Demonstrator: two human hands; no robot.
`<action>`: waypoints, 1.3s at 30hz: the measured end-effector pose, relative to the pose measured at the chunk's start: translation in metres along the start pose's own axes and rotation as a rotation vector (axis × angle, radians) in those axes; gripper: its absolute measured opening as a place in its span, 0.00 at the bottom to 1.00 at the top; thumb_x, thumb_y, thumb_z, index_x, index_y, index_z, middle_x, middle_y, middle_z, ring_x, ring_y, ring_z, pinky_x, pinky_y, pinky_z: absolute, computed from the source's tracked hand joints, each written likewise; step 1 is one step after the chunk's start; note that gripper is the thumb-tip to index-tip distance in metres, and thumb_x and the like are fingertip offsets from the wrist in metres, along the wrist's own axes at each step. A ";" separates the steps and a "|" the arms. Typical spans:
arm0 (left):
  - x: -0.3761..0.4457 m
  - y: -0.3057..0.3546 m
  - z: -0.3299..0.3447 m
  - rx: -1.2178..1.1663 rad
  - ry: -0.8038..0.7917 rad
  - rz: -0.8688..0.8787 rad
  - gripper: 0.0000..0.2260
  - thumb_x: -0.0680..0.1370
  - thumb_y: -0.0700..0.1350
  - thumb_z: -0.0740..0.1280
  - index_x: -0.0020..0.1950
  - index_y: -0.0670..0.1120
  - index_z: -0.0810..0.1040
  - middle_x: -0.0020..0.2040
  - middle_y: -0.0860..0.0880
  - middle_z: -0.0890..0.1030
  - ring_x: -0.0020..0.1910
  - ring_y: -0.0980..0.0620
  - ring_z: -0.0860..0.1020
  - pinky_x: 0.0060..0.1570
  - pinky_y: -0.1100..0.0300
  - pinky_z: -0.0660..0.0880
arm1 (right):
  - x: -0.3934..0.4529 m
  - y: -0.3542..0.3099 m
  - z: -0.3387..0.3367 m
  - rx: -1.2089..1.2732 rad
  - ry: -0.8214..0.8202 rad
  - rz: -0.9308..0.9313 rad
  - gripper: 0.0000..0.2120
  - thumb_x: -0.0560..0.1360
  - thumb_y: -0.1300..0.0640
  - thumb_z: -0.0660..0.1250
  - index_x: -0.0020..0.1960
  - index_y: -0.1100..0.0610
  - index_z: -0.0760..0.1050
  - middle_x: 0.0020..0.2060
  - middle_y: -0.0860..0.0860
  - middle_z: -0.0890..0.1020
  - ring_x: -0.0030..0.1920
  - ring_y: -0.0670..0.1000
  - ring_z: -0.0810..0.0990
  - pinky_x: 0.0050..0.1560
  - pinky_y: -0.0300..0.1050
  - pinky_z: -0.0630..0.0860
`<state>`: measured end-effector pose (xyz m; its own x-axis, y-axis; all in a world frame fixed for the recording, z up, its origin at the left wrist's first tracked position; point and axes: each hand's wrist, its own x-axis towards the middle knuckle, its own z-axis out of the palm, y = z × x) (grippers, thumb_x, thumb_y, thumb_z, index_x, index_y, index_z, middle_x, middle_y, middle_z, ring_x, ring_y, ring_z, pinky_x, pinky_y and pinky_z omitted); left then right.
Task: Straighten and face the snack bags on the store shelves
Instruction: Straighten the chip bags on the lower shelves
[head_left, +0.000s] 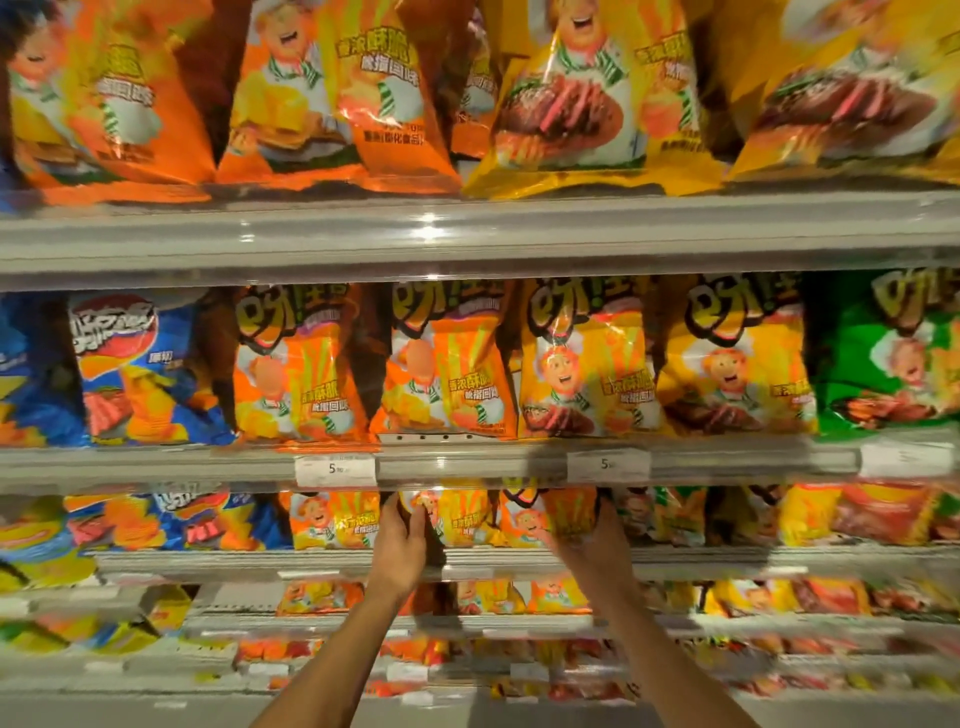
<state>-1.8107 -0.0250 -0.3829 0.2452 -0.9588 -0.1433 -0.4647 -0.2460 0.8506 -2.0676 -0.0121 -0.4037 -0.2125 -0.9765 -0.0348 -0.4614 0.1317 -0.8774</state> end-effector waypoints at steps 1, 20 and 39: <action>0.005 0.001 -0.003 -0.022 -0.027 -0.029 0.26 0.84 0.51 0.59 0.78 0.40 0.58 0.71 0.40 0.72 0.69 0.39 0.72 0.62 0.53 0.70 | 0.004 0.000 -0.001 0.005 -0.017 0.002 0.34 0.70 0.46 0.80 0.69 0.54 0.70 0.57 0.52 0.79 0.57 0.54 0.80 0.52 0.48 0.78; 0.042 0.002 -0.016 -0.254 -0.283 -0.110 0.39 0.68 0.52 0.80 0.74 0.48 0.67 0.67 0.49 0.76 0.67 0.47 0.73 0.66 0.54 0.69 | 0.027 -0.006 -0.002 0.177 -0.031 0.035 0.43 0.51 0.24 0.78 0.61 0.38 0.70 0.56 0.34 0.79 0.56 0.31 0.76 0.51 0.21 0.69; 0.017 0.032 0.004 -0.246 -0.232 -0.014 0.16 0.67 0.43 0.81 0.39 0.52 0.74 0.30 0.57 0.77 0.29 0.63 0.76 0.45 0.64 0.71 | -0.013 -0.002 -0.066 0.257 -0.049 0.263 0.31 0.59 0.43 0.83 0.59 0.49 0.78 0.48 0.44 0.87 0.50 0.46 0.84 0.48 0.40 0.77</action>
<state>-1.8245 -0.0499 -0.3601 0.0370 -0.9694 -0.2427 -0.2369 -0.2444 0.9403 -2.1205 0.0120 -0.3701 -0.2506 -0.9228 -0.2926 -0.1637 0.3382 -0.9267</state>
